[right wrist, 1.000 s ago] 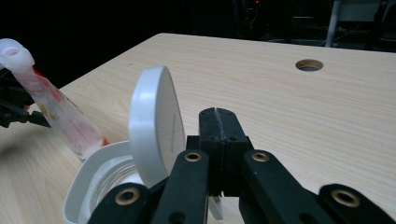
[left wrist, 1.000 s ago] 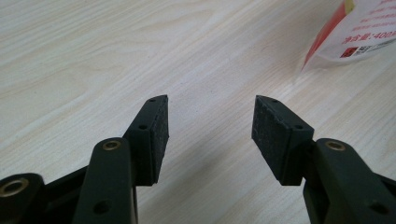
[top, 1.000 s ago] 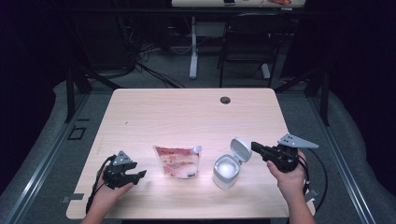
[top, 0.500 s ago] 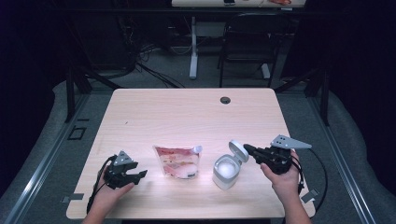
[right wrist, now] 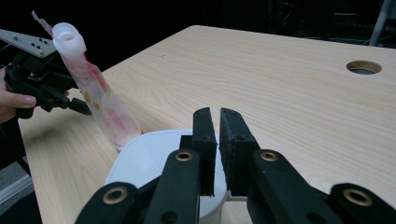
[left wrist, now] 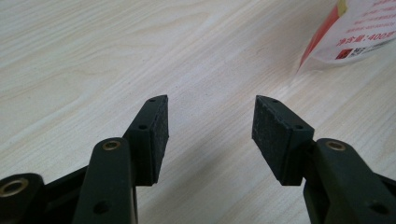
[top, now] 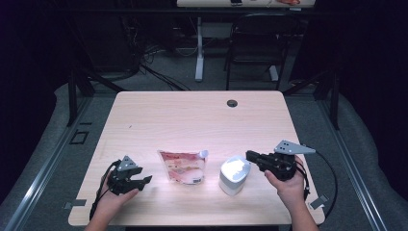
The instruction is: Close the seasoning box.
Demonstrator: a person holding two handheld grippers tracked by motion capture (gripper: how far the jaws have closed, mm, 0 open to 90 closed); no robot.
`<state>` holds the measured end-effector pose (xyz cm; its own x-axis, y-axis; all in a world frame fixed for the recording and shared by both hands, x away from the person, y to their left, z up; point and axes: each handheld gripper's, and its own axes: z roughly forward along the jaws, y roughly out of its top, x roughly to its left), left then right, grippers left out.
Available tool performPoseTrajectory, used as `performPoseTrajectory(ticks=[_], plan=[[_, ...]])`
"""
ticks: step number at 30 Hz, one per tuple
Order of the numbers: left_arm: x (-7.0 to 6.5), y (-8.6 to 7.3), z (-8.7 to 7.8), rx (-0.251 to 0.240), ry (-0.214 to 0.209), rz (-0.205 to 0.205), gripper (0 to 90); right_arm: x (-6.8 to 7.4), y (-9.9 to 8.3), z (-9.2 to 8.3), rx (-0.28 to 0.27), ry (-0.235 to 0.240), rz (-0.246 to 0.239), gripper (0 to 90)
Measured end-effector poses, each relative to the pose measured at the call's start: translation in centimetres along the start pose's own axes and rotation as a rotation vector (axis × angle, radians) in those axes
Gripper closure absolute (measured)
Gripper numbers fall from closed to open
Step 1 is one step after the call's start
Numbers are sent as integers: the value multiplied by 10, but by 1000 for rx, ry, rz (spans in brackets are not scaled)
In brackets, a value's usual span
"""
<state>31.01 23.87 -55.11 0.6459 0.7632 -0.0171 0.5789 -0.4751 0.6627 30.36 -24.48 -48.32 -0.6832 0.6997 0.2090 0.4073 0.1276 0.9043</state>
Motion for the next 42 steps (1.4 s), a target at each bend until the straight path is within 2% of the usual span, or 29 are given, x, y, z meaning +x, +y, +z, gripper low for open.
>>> performPoseTrajectory(ticks=[6,9,13,16,21,27,39,41,42], plan=[[1,0,-1,-7,3,-12,458,-4,0,-3,-3,-28,0,801],[2,-1,-1,-9,8,-15,457,-5,0,-4,-2,-52,-15,753],[3,-1,-2,-25,17,-20,457,-8,1,-7,-14,-83,-9,696],[3,-1,-2,-29,18,-25,457,-12,2,-10,11,-121,-27,642],[4,-2,-4,-34,25,-29,457,-17,-3,-14,28,-132,-6,593],[5,-1,-5,-34,26,-31,456,-22,-12,-24,21,-185,20,508],[9,-3,-4,-44,36,-47,456,-37,-36,-36,1,-308,90,463],[9,-3,-4,-43,39,-46,456,-39,-38,-36,2,-312,92,461],[8,-3,-3,-49,45,-47,455,-41,-42,-34,6,-330,87,455]])
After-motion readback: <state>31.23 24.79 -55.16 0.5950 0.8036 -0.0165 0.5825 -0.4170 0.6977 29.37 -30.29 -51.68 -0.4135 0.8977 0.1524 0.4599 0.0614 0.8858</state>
